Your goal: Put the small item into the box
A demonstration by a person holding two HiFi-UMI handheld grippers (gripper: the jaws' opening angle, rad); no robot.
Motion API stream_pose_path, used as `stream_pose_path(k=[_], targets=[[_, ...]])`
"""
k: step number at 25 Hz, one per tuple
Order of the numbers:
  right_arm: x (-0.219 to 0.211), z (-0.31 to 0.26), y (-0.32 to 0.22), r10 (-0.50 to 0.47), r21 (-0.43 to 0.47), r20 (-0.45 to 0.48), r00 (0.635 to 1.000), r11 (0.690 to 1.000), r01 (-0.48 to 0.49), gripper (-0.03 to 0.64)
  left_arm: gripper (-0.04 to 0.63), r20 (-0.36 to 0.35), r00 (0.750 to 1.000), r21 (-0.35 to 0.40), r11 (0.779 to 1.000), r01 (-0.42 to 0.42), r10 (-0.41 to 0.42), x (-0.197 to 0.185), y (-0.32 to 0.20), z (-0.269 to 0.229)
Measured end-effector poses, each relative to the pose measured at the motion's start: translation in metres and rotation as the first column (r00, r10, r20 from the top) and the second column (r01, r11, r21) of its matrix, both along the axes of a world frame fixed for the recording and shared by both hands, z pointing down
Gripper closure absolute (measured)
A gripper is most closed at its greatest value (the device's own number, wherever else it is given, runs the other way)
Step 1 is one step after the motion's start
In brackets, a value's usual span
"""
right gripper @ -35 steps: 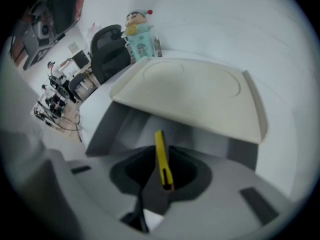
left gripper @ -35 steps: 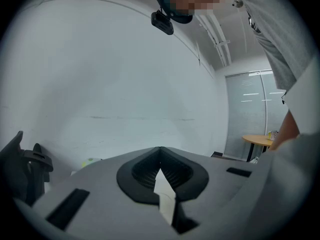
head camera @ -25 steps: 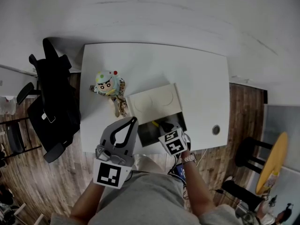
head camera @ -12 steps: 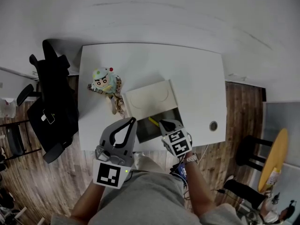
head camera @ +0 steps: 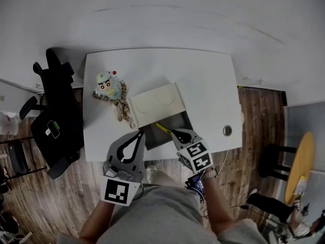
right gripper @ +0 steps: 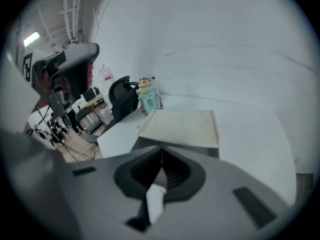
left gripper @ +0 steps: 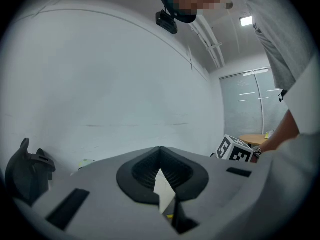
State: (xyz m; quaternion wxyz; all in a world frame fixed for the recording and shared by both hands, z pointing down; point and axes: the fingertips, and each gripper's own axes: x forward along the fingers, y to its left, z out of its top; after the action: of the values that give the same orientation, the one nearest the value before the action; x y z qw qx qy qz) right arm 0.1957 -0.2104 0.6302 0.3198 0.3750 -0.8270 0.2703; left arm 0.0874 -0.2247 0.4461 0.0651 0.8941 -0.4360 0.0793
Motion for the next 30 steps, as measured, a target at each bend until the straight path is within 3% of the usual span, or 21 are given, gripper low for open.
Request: stream_pose_path(k=[19,30], targets=[[0.006,-0.091,0.045,0.051,0.185,0.132,0.99,0.98,-0.076,0.583,0.565,-0.013,1.0,0.089,0.996,0.019,-0.018,0.006,0.062,-0.03],[-0.005,-0.163,0.077,0.019,0.36,0.187,0.982,0.929,-0.086,0.583,0.565,-0.007,1.0,0.149,0.988,0.027,-0.026,0.001,0.1,-0.043]])
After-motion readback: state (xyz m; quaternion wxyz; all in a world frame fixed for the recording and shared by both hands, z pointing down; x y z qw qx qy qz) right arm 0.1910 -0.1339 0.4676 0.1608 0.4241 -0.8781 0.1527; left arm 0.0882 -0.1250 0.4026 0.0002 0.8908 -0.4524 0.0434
